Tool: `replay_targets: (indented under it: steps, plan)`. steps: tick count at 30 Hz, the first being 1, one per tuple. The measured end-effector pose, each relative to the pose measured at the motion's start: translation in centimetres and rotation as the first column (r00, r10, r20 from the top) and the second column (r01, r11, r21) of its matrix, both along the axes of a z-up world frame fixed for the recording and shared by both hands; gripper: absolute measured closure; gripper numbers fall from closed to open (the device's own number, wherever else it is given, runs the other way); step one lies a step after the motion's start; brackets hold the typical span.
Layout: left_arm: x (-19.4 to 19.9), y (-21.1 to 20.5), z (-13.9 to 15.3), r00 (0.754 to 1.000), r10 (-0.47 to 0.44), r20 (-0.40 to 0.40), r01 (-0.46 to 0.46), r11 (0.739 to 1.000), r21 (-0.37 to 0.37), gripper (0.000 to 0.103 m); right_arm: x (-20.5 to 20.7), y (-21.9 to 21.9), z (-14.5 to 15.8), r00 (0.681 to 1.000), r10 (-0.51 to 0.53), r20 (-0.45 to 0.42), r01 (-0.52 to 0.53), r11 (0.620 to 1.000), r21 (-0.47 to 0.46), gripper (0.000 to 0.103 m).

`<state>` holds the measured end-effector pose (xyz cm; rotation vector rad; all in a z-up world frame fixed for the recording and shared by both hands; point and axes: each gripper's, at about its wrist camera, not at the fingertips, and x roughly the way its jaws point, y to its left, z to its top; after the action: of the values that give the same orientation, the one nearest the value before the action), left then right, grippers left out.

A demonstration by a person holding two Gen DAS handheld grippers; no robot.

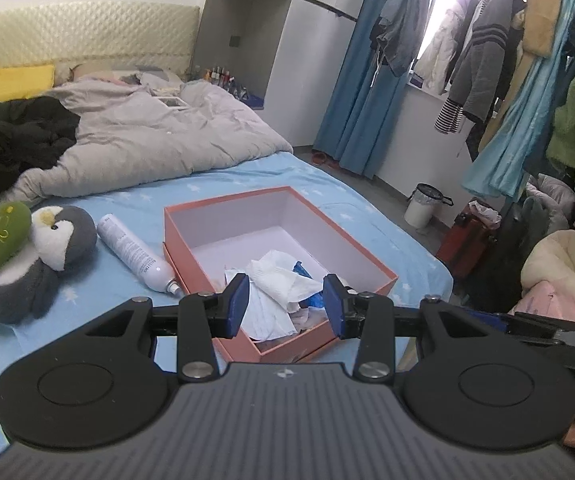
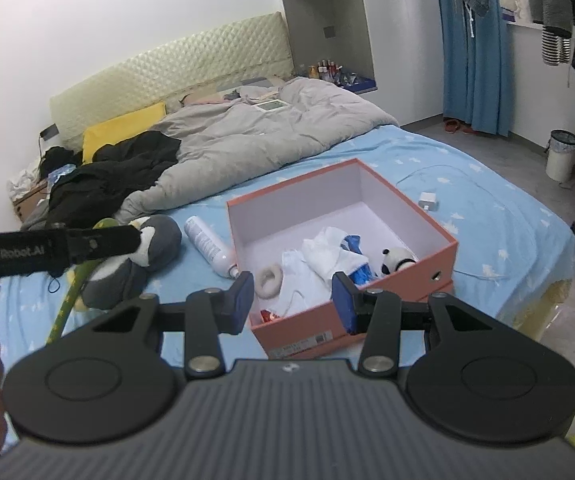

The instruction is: Organize soft objects

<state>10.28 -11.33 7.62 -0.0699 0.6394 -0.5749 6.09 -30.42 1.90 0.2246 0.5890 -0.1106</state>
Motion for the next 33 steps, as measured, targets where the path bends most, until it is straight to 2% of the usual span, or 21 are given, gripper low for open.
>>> replay_targets:
  steps: [8,17,33]
  plan:
    - [-3.4,0.2,0.6,1.0,0.002,0.01,-0.002,1.0,0.005,0.056,-2.9,1.0,0.7,1.0,0.014,0.026,-0.014,1.0,-0.012,0.057]
    - [-5.6,1.2,0.7,1.0,0.017,0.013,-0.017,1.0,-0.006,0.056,-4.3,1.6,0.5,0.999,0.026,0.045,-0.025,0.999,-0.025,0.057]
    - [-6.3,1.6,-0.2,0.999,0.033,0.006,-0.033,0.999,0.0,0.056,-4.7,1.7,-0.4,0.999,0.008,0.034,-0.007,0.999,-0.041,0.057]
